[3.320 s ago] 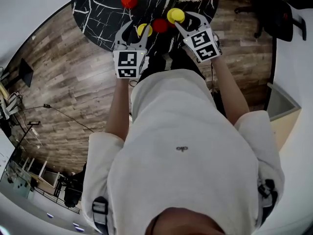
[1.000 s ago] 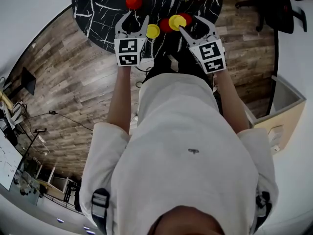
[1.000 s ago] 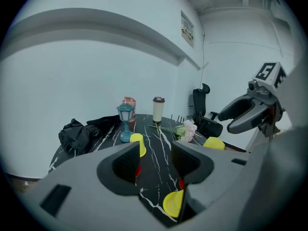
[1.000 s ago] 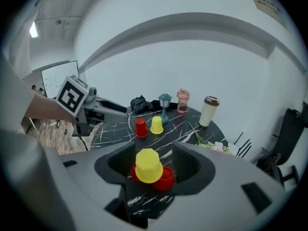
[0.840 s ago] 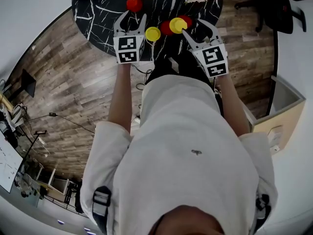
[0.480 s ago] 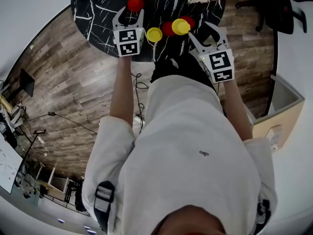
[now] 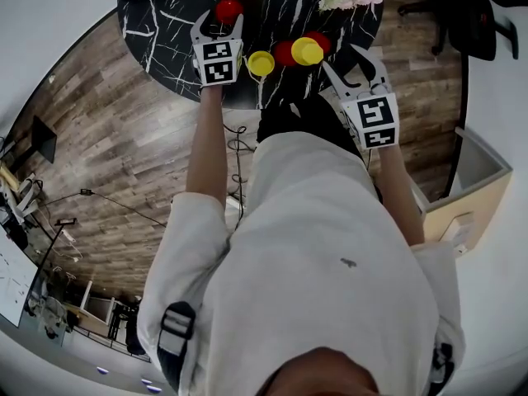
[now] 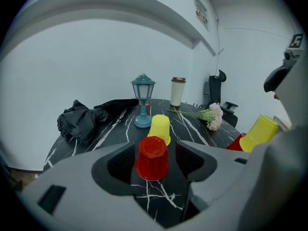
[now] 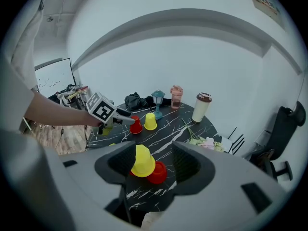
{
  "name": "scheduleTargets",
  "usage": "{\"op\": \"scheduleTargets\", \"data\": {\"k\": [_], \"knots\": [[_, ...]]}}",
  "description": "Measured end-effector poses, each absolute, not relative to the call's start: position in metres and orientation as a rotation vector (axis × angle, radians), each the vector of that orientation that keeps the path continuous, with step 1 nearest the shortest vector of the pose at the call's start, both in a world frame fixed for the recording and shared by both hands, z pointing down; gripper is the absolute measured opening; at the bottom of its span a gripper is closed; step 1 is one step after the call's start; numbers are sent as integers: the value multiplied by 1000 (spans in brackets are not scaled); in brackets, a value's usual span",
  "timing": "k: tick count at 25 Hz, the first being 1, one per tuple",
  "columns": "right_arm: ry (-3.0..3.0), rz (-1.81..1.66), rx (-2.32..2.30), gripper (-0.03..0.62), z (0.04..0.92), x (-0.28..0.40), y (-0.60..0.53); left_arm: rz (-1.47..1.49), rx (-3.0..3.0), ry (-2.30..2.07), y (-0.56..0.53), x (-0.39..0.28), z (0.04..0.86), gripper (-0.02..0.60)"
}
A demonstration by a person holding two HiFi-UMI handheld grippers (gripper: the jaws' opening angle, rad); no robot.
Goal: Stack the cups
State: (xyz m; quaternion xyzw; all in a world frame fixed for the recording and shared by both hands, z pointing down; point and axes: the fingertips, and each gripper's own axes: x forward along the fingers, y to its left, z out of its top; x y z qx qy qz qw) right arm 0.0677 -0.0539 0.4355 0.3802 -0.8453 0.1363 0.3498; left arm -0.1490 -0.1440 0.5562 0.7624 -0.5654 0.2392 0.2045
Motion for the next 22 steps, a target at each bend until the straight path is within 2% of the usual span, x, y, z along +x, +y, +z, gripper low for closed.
{"op": "scheduleTargets", "data": {"k": [14, 18, 22], "knots": [[-2169, 375, 1013, 239, 439, 70, -57, 685, 2059, -1561, -152, -155, 580, 247], [-2173, 379, 1019, 238, 438, 68, -57, 690, 2069, -1556, -151, -155, 579, 212], [-2179, 376, 1018, 238, 438, 65, -56, 705, 2094, -1566, -150, -158, 577, 210]]}}
